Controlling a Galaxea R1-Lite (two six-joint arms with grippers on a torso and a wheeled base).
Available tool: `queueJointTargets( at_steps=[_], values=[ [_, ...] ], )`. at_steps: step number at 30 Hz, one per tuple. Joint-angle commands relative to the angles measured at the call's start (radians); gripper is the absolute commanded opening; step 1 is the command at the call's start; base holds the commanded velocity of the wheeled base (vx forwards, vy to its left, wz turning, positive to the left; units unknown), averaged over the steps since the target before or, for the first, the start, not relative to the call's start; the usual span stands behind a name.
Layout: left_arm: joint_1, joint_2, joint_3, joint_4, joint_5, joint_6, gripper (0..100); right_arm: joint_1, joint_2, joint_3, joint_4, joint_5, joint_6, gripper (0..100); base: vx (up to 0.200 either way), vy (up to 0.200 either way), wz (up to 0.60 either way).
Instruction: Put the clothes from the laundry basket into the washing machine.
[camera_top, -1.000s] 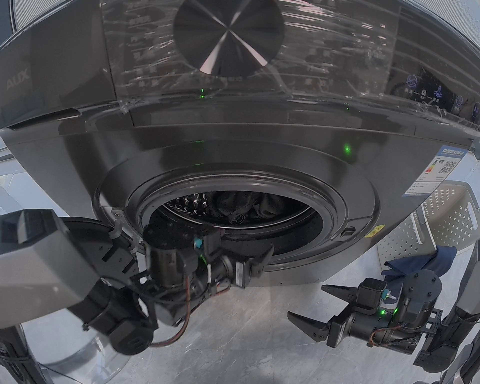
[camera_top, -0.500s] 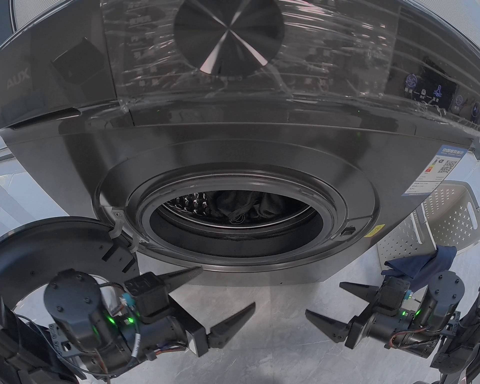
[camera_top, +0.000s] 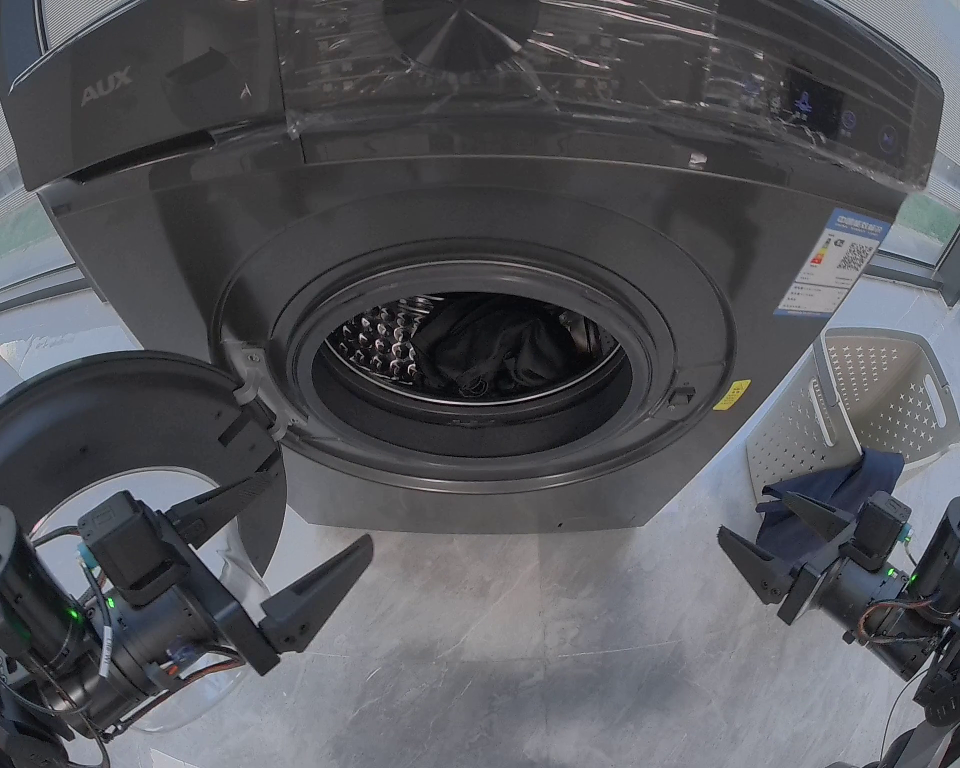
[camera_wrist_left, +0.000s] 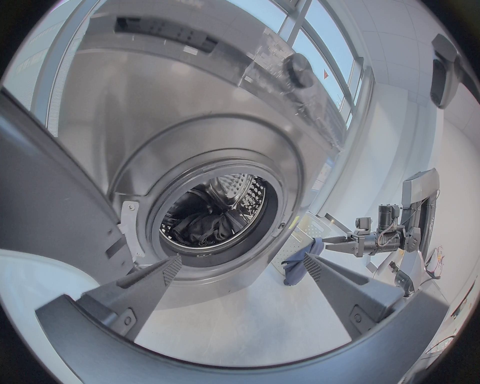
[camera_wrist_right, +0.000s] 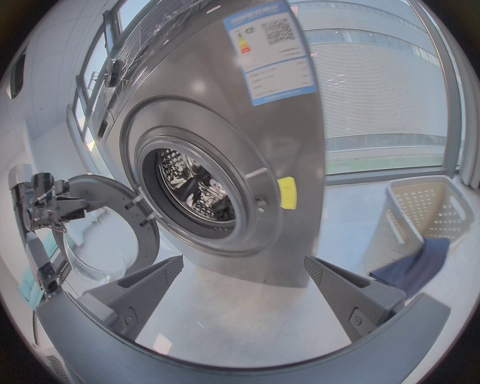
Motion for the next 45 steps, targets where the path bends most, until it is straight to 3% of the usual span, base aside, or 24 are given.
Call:
queueJointTargets(
  at_steps=[1,12,15,20,22,23,32,37,42,45],
  values=[
    [0.069,-0.189,0.044,0.082,0.000,0.007,100,-0.041,-0.230,0.016,0.162,-0.006,-0.029,100,-0.200,0.000,0.00],
    [0.207,-0.460,0.087,0.318,-0.005,0.010,100,-0.111,-0.565,0.016,0.561,-0.020,-0.032,100,-0.145,0.000,0.00],
    [0.234,-0.598,0.136,0.407,-0.005,0.010,100,-0.177,-0.727,0.016,0.742,-0.017,-0.032,100,-0.133,0.000,0.00],
    [0.303,-0.779,0.179,0.536,-0.008,0.008,100,-0.312,-0.915,0.015,0.882,-0.011,-0.030,100,0.000,0.000,0.00],
    [0.311,-0.796,0.180,0.552,-0.008,0.008,100,-0.325,-0.935,0.015,0.897,-0.009,-0.030,100,0.000,-0.200,0.00],
    [0.349,-0.885,0.180,0.653,-0.012,0.003,100,-0.375,-1.056,0.015,0.986,-0.003,-0.030,100,0.000,-0.200,0.00],
    [0.504,-1.104,0.180,0.906,-0.062,0.010,100,-0.424,-1.402,0.016,1.330,0.009,-0.030,100,0.000,-0.200,0.00],
    [0.596,-1.213,0.180,1.045,-0.134,0.022,100,-0.424,-1.399,0.016,1.348,0.006,-0.032,100,0.000,-0.200,0.00],
    [0.596,-1.209,0.180,1.082,-0.126,0.028,100,-0.437,-1.398,0.016,1.362,-0.032,-0.038,100,0.000,-0.200,0.00],
    [0.599,-1.207,0.180,1.082,-0.126,0.025,100,-0.458,-1.396,0.016,1.363,-0.032,-0.029,100,0.000,-0.200,0.00]
  ],
)
